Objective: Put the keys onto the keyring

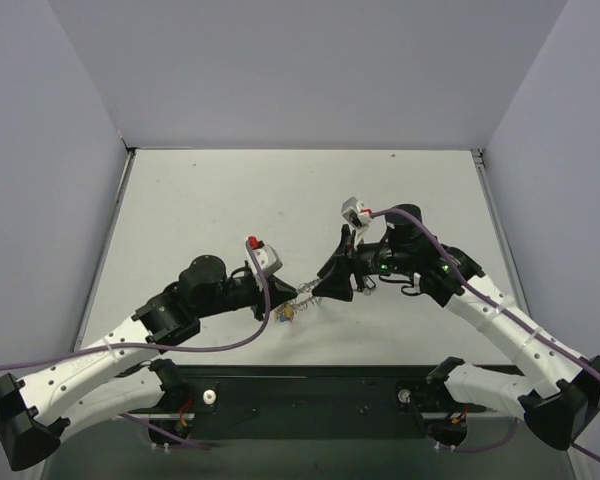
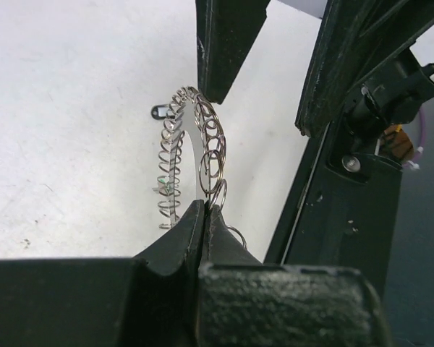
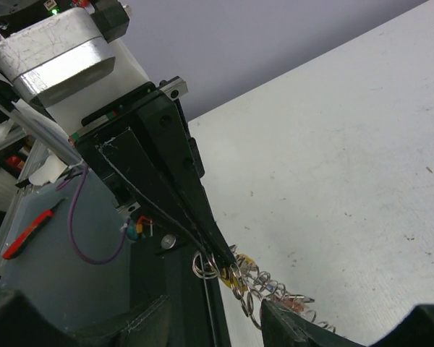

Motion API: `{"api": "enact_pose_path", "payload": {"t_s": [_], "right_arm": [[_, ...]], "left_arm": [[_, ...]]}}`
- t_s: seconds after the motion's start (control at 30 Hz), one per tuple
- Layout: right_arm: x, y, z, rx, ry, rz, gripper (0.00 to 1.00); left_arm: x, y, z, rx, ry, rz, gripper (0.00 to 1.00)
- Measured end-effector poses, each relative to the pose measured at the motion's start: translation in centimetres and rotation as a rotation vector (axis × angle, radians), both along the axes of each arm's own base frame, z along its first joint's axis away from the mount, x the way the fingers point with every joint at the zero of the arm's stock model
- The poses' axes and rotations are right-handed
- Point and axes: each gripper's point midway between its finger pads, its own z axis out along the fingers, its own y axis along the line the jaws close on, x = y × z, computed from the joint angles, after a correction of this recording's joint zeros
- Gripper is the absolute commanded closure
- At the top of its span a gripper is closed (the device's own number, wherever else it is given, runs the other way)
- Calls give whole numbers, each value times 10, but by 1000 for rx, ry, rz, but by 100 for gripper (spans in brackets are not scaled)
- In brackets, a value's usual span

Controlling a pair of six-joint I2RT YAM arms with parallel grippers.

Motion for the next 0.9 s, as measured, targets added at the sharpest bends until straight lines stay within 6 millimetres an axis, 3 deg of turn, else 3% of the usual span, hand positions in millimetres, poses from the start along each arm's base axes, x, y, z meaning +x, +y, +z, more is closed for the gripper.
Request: {"api": "enact_pose_path", "payload": {"t_s": [0.43, 0.6, 0.73, 0.9], "right_arm": [[-7, 3, 9, 16, 3, 46, 52], [-7, 9, 6, 9, 18, 78, 53], [-12, 14, -2, -12, 44, 116, 61], [-19, 17, -5, -27, 58, 147, 67]], "left_arm": [[-4, 4, -3, 16, -151, -6, 100], [-10, 0, -13, 48, -140, -61, 100], [-16, -2, -22, 74, -122, -106, 100], [-18, -3, -21, 70, -130, -120, 100]]}}
